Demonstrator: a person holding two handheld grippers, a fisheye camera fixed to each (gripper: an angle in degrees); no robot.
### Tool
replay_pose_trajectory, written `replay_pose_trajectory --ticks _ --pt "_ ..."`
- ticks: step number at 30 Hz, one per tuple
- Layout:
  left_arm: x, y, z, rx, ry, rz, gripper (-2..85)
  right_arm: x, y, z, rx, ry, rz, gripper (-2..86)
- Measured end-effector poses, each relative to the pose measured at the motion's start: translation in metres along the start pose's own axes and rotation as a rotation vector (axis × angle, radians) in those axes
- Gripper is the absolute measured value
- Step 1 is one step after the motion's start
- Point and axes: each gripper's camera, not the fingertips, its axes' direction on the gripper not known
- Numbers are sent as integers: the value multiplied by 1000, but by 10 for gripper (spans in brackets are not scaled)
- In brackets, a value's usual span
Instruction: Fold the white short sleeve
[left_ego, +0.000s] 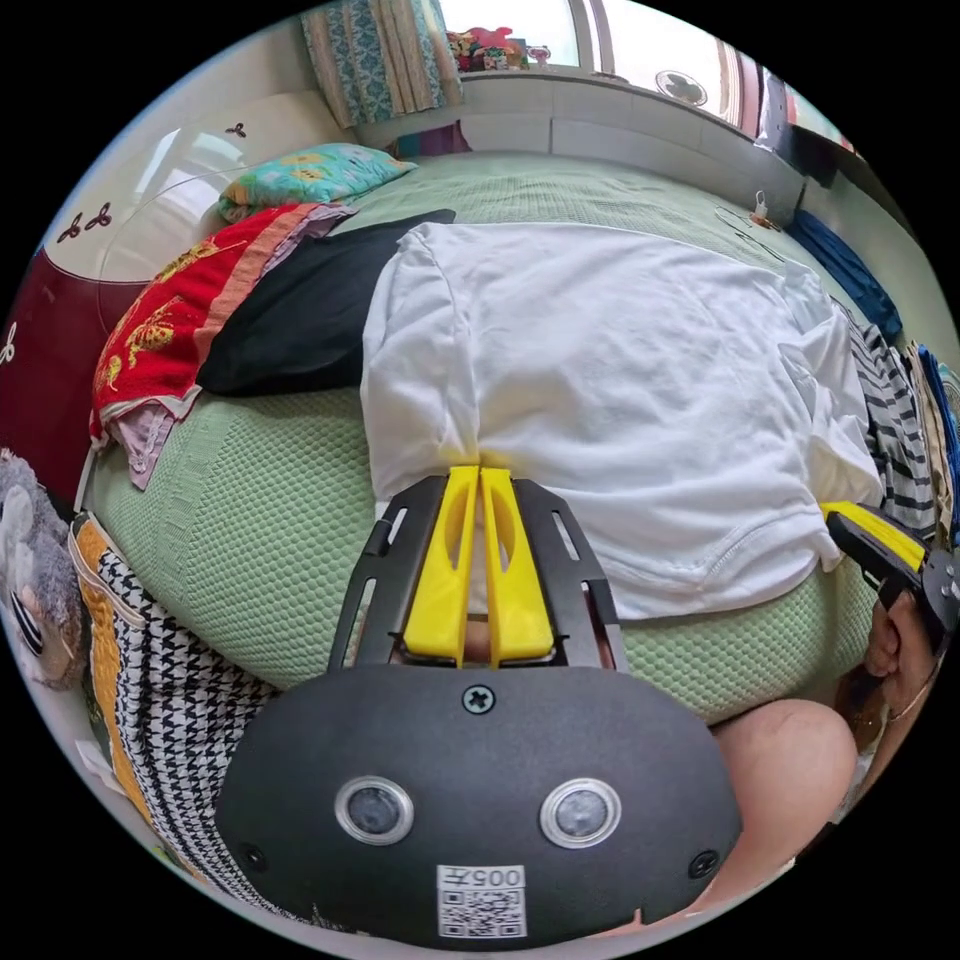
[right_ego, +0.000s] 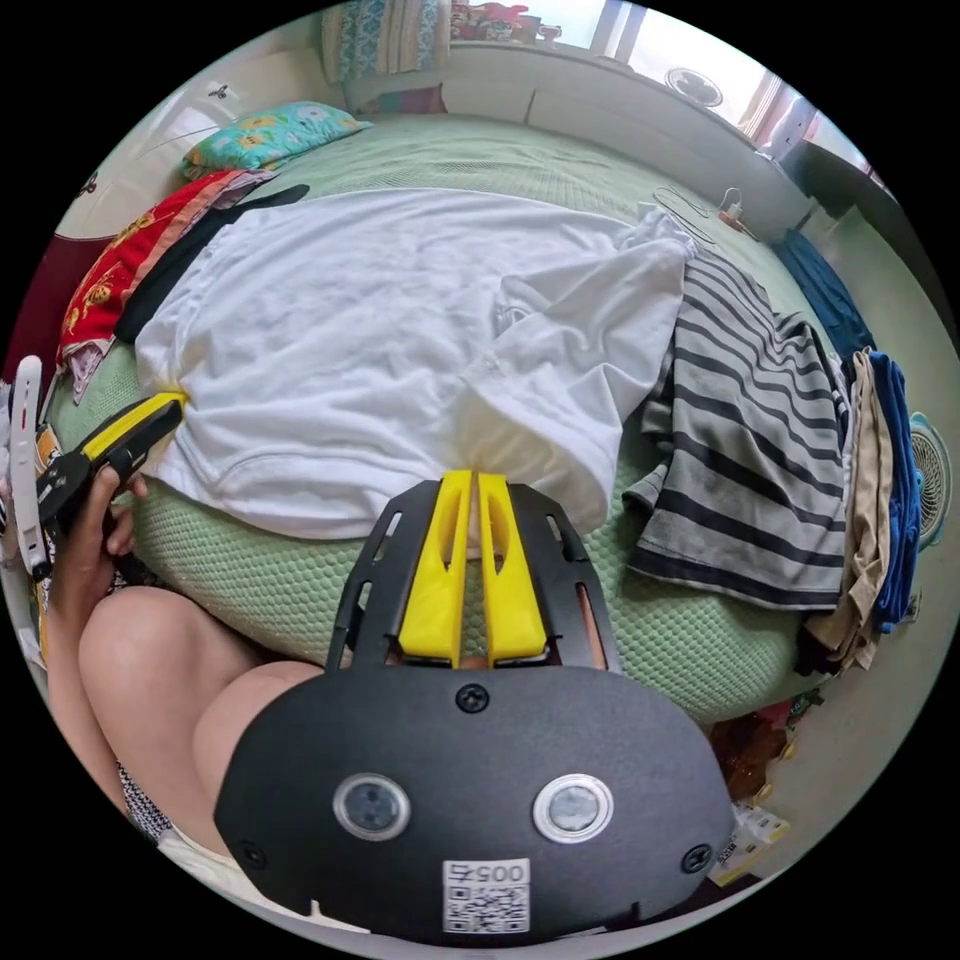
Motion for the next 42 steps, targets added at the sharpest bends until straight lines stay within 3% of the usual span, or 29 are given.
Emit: replay_pose_trajectory --ticks 7,9,12,22,30,36,38,42 --pt "-25 17 -24 38 83 -10 -2 11 23 -16 84 -29 -83 -16" --pt "-38 26 -38 59 126 -34 -2 26 36 -43 206 -130 -56 -13" --pt "-57 37 -60 82 143 -34 -2 31 40 -61 298 -83 -114 -1" --pt "-71 41 -95 91 126 56 2 36 4 -7 161 132 -201 47" --pt "-45 36 -95 69 189 178 53 119 39 -77 277 -9 131 -14" --pt "-19 38 -91 28 246 239 83 205 95 -69 254 -108 433 -15" --pt "-9 39 -91 25 238 262 88 225 101 -56 210 -200 476 -15" --pt "2 37 -92 30 244 288 91 242 118 -64 191 -196 451 -5"
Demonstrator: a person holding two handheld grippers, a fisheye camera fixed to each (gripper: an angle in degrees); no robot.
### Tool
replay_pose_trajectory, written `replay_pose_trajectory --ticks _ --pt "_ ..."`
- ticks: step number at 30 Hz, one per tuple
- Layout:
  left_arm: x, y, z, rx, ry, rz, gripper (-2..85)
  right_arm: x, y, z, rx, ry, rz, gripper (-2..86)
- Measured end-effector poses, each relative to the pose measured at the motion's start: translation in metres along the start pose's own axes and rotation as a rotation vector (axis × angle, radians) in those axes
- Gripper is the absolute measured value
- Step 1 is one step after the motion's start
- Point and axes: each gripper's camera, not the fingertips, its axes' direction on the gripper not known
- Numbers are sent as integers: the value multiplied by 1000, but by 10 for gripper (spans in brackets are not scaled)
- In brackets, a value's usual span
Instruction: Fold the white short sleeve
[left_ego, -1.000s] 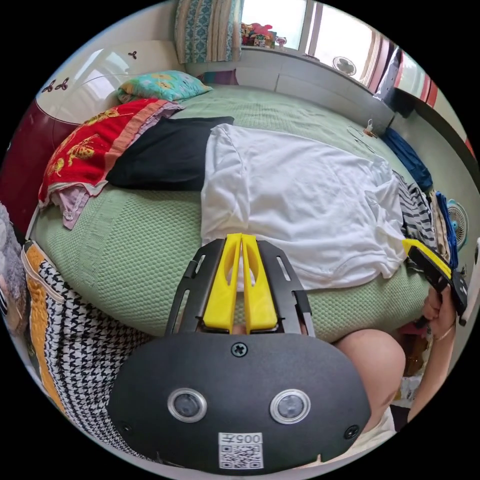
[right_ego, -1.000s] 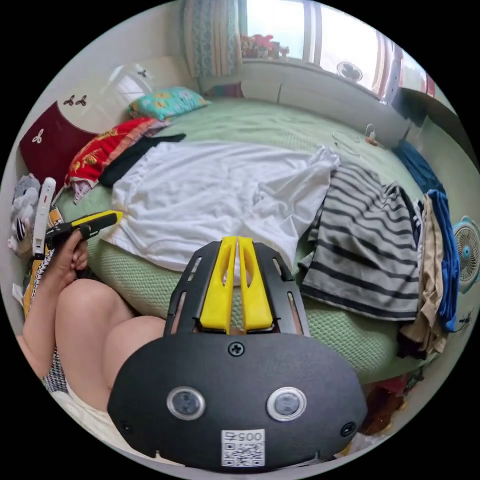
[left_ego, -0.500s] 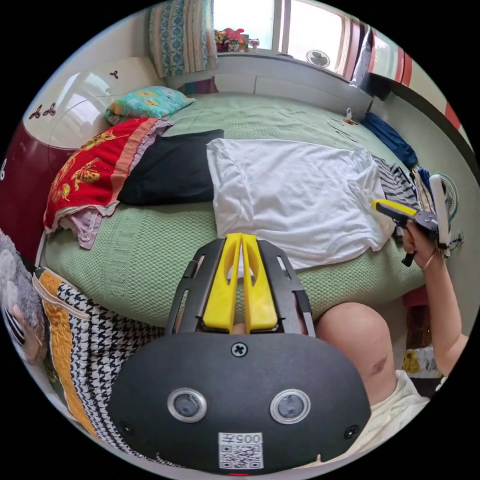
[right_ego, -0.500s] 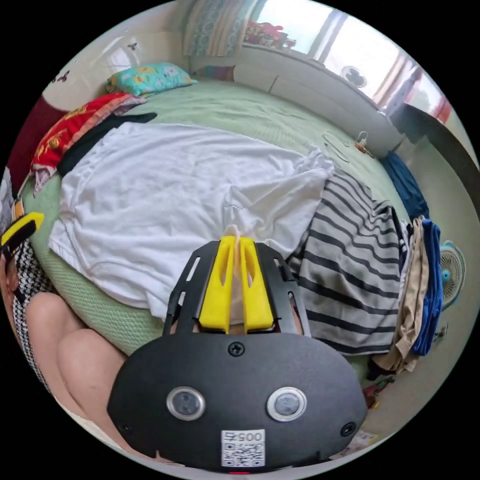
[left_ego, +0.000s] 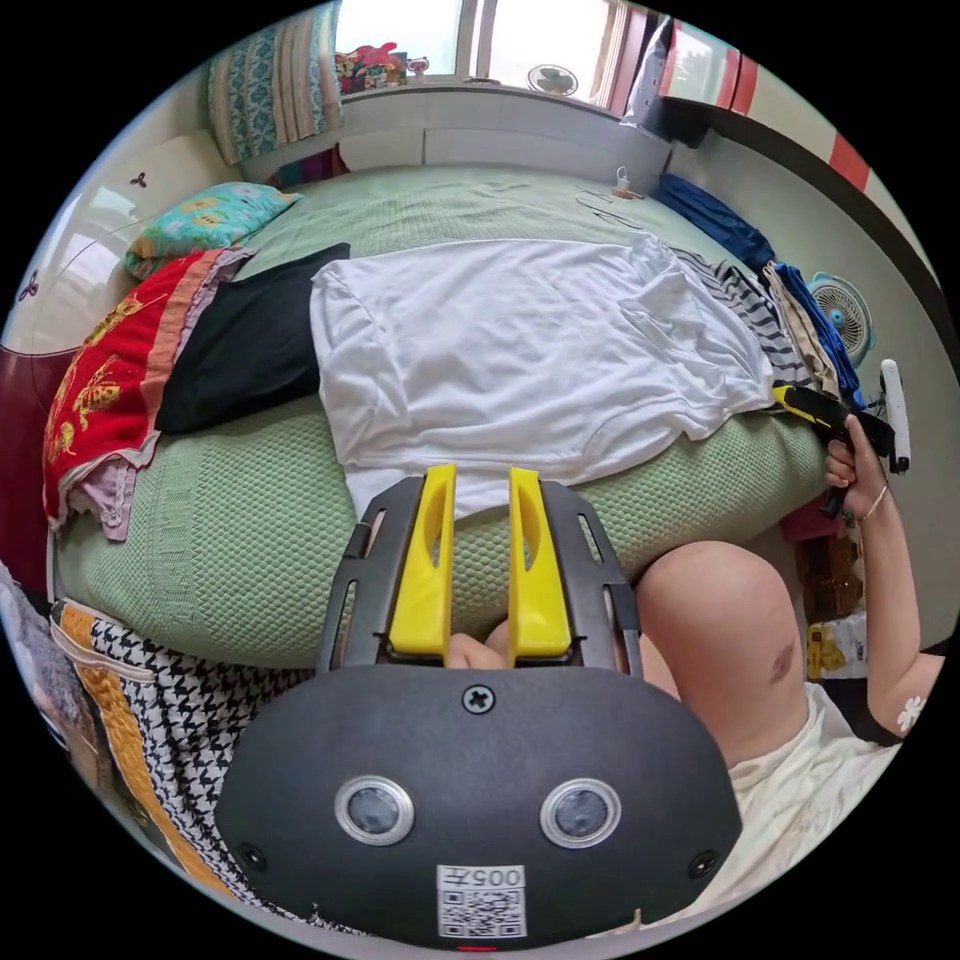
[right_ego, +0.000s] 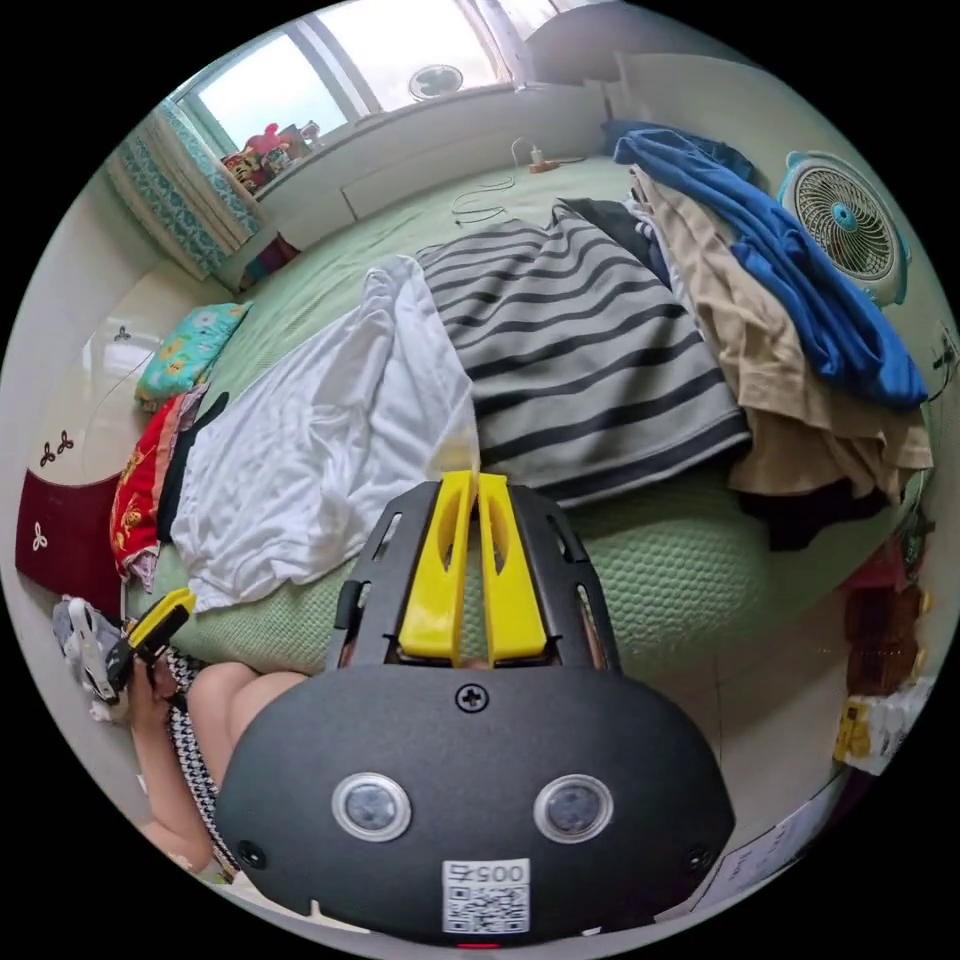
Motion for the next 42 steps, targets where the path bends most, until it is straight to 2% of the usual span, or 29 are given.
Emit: replay_pose_trajectory --ticks 4,6,9,17,21,27,35,42 --pt "10 -12 6 -6 -6 25 93 -25 12 -33 101 -198 -298 34" --pt "15 -17 6 4 -8 29 93 -60 9 -32 77 -116 -511 58" --pt "24 -23 2 15 -24 44 92 -85 -4 -8 4 -92 -601 66" --pt "42 -27 -17 54 1 90 108 -91 -42 53 -131 4 -534 69" --pt "53 -36 -16 63 8 113 111 -100 -65 15 -84 -35 -542 -5" --pt "76 -59 -4 54 -25 172 123 -118 -140 -32 -149 -173 -426 -11" --pt "81 -90 2 27 -63 152 125 -144 -205 -53 -196 -202 -372 -12" --pt "80 -81 -8 38 -98 177 125 -142 -248 -57 -230 -234 -277 -12"
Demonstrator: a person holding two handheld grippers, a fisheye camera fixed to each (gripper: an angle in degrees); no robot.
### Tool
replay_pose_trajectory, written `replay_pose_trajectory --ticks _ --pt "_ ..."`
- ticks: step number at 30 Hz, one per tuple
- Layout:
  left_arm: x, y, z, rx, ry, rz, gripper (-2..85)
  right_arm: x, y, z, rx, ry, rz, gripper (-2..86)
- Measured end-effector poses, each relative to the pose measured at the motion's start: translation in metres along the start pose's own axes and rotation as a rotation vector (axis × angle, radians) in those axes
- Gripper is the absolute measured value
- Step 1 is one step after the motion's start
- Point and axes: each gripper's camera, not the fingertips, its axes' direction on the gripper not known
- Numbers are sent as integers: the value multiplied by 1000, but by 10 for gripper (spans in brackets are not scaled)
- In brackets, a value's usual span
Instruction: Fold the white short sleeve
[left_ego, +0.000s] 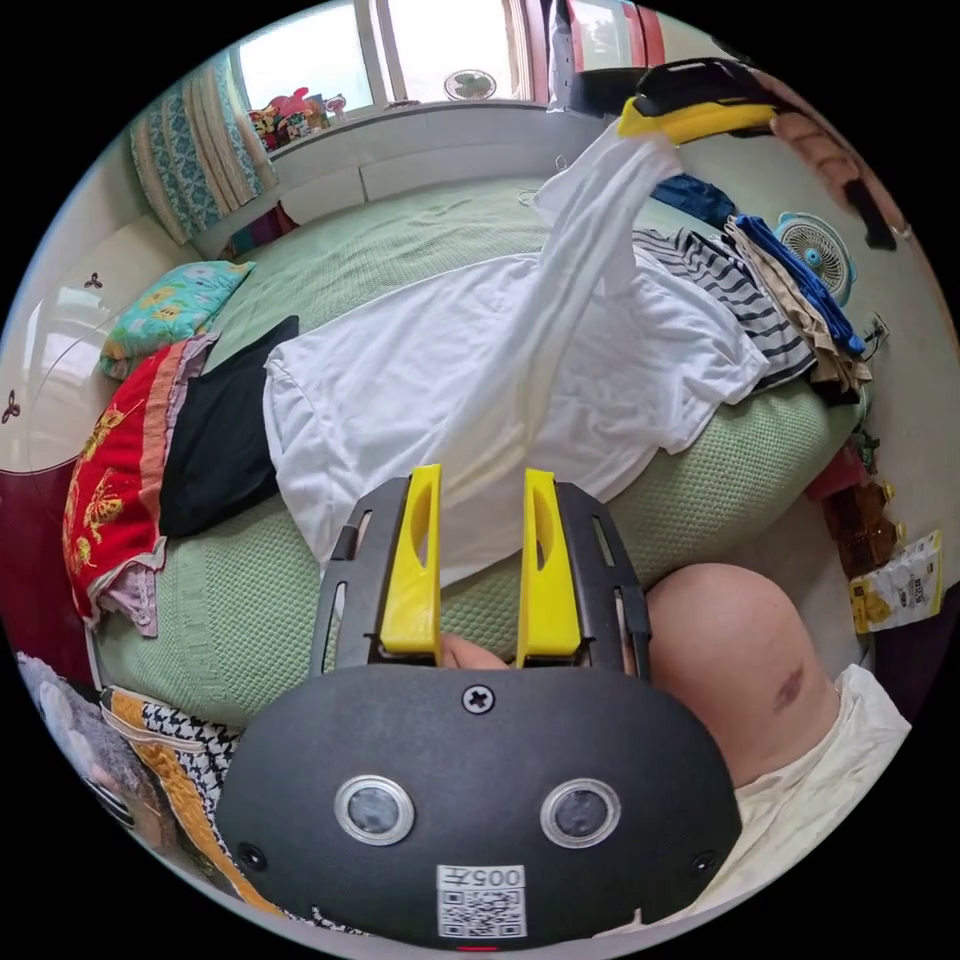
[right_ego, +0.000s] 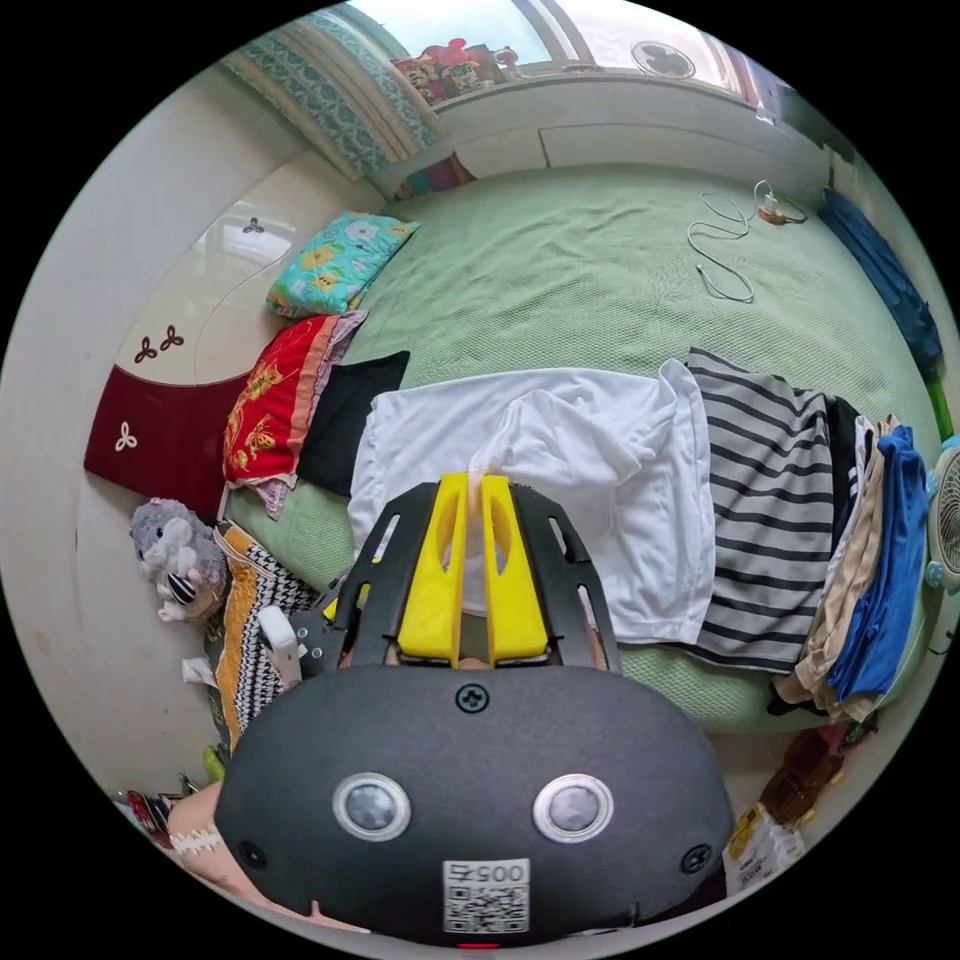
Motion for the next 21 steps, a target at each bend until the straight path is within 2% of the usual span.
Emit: replay_pose_trajectory --ticks 2,6,12,14,21 --pt "-5 -1 5 -4 -72 -14 126 0 -6 -4 -6 -13 2 -12" --pt "-18 -12 23 -46 -70 -57 116 -4 -9 -12 -1 25 -23 -12" --pt "-31 -16 49 -123 -189 -118 51 4 -9 -15 -11 11 -10 -12" --pt "-48 -13 37 -94 -136 -163 20 7 -9 -15 -16 24 -15 -12" --pt "-113 -21 -36 88 -77 -228 4 25 -6 -8 -44 50 -66 -12"
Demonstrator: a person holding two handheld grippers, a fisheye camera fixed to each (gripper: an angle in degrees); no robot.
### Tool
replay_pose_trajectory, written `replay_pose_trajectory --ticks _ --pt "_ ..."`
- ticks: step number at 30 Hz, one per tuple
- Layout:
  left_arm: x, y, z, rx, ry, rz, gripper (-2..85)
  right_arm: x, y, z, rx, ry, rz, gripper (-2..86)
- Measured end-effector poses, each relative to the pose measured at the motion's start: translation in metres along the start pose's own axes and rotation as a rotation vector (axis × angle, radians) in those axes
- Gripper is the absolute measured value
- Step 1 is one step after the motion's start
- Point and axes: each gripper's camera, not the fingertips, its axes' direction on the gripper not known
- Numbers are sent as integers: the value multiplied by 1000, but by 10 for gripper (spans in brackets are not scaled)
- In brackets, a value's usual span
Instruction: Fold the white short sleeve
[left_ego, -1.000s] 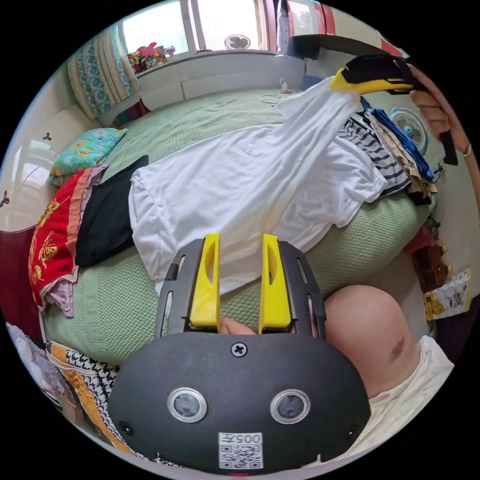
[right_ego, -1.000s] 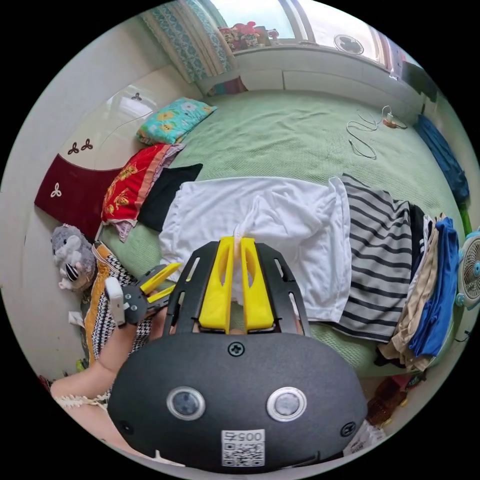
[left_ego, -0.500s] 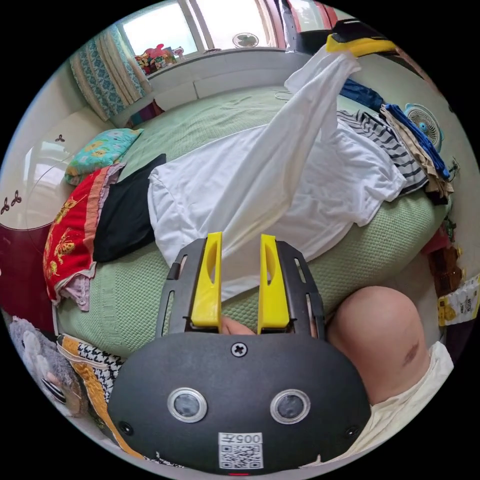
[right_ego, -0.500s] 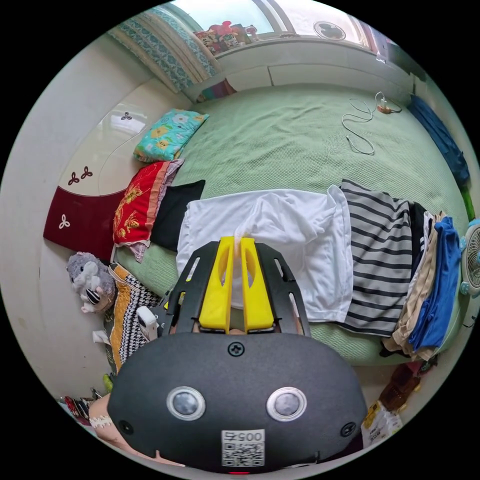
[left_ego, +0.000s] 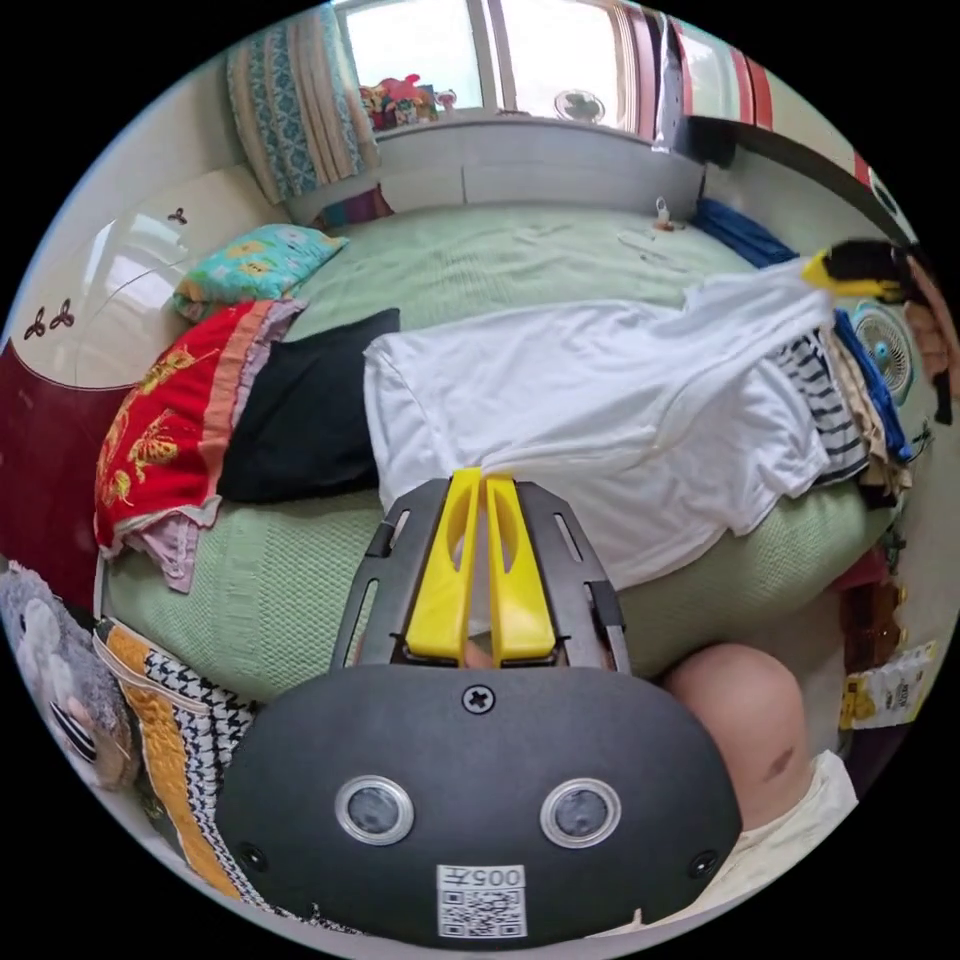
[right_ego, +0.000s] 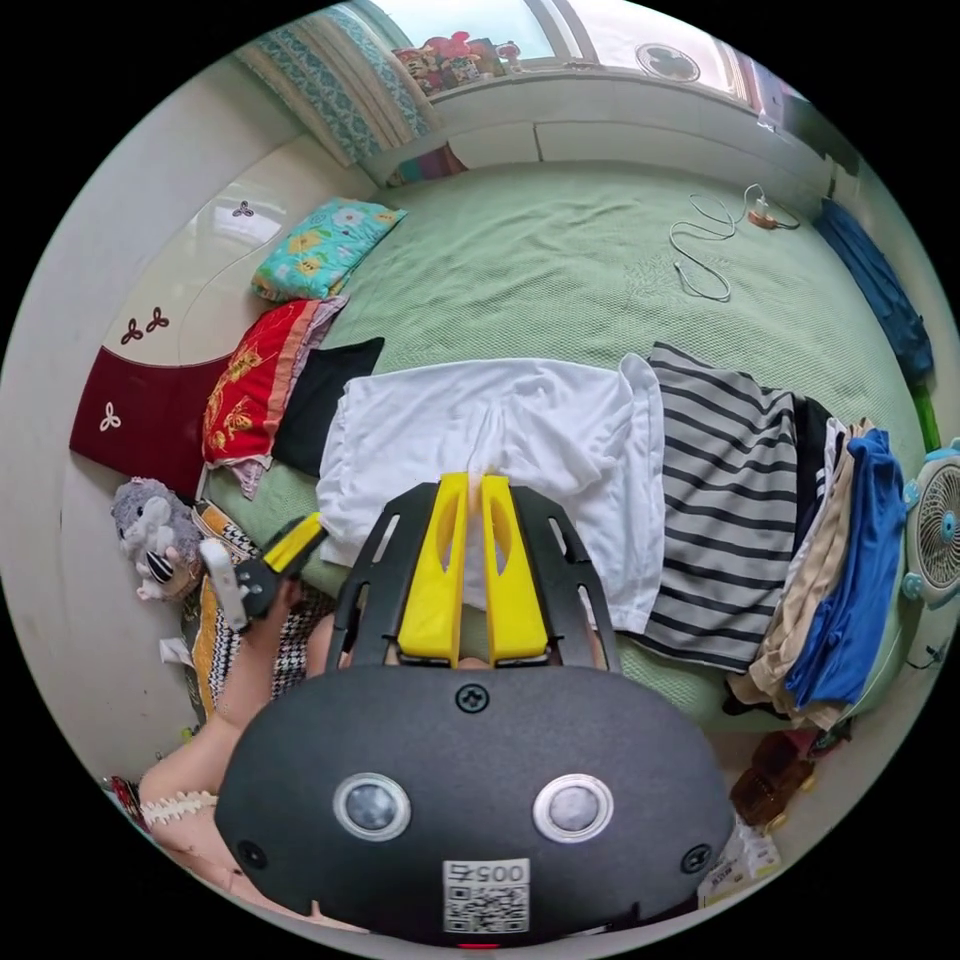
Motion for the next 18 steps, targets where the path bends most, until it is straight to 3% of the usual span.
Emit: replay_pose_trajectory --ticks 4,11,15,18 --pt "-36 -79 1 30 16 8 3 6 -22 9 6 -20 -9 -12" --pt "-96 -274 63 115 -71 -71 9 -21 -177 12 187 135 -26 -12" --pt "-134 -314 105 127 -77 -236 28 -30 -250 29 348 207 64 -9" --pt "-156 -303 145 9 -11 -290 86 -19 -257 61 314 204 179 10"
